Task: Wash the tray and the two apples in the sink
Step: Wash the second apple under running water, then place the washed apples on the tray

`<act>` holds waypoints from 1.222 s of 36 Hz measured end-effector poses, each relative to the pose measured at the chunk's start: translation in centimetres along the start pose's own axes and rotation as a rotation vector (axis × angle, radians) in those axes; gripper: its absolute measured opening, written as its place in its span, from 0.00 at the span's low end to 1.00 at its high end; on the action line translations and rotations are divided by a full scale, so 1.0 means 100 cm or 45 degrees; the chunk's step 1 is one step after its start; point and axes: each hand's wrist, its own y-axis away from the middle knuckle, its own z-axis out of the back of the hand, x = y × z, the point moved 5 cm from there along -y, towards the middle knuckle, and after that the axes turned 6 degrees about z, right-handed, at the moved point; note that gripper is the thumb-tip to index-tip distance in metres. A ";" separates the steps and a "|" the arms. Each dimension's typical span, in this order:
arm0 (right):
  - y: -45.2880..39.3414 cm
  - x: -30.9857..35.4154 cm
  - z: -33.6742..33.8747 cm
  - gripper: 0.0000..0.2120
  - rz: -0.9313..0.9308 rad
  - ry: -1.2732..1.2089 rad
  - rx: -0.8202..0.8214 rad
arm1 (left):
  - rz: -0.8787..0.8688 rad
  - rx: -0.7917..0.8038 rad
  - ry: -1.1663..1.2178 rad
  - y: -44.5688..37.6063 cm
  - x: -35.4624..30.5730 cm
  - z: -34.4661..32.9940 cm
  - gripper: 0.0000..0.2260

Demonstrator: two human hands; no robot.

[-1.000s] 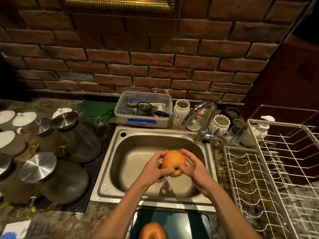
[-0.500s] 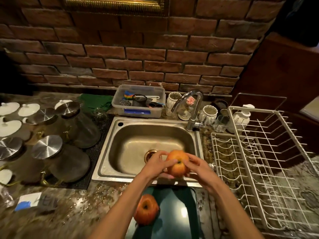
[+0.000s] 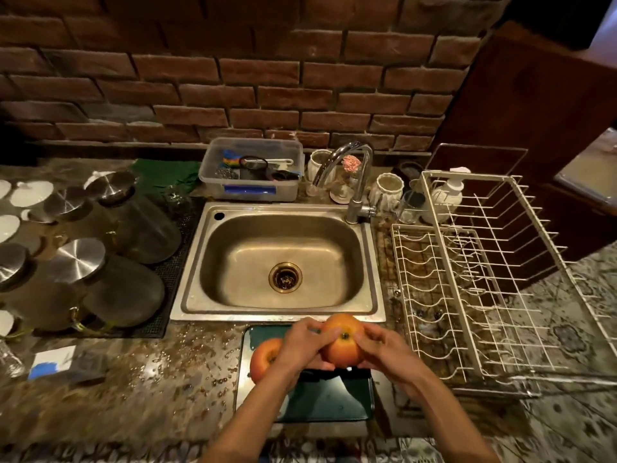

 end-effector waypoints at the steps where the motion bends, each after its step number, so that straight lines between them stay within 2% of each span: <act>1: 0.001 -0.007 0.000 0.17 -0.015 -0.008 -0.007 | 0.022 0.000 0.003 0.000 0.006 -0.001 0.22; 5: 0.006 -0.027 -0.002 0.13 -0.068 -0.023 -0.001 | 0.054 0.002 -0.012 0.001 0.026 -0.002 0.19; 10: 0.008 -0.040 -0.005 0.18 -0.092 -0.017 -0.031 | 0.089 -0.022 0.005 0.000 0.037 0.000 0.20; 15: 0.007 -0.044 -0.007 0.17 -0.116 0.036 -0.051 | 0.110 -0.012 -0.035 -0.002 0.041 -0.001 0.13; 24: 0.007 -0.046 -0.004 0.12 -0.135 0.118 -0.059 | 0.112 -0.017 -0.115 -0.005 0.045 0.000 0.18; 28: 0.008 -0.038 -0.002 0.15 -0.136 0.288 -0.015 | 0.102 -0.020 -0.172 -0.003 0.044 0.000 0.17; 34: 0.007 -0.032 0.004 0.19 -0.179 0.347 -0.027 | 0.161 0.084 -0.257 0.001 0.030 0.009 0.13; 38: 0.002 -0.022 0.013 0.22 -0.157 0.354 -0.105 | 0.140 0.169 -0.233 0.015 0.001 0.028 0.03; 41: -0.003 -0.011 0.020 0.26 -0.121 0.321 -0.150 | 0.099 0.135 -0.264 0.029 -0.023 0.054 0.03; 44: -0.007 -0.001 0.026 0.34 -0.115 0.369 -0.142 | 0.013 0.011 -0.350 0.039 -0.038 0.087 0.06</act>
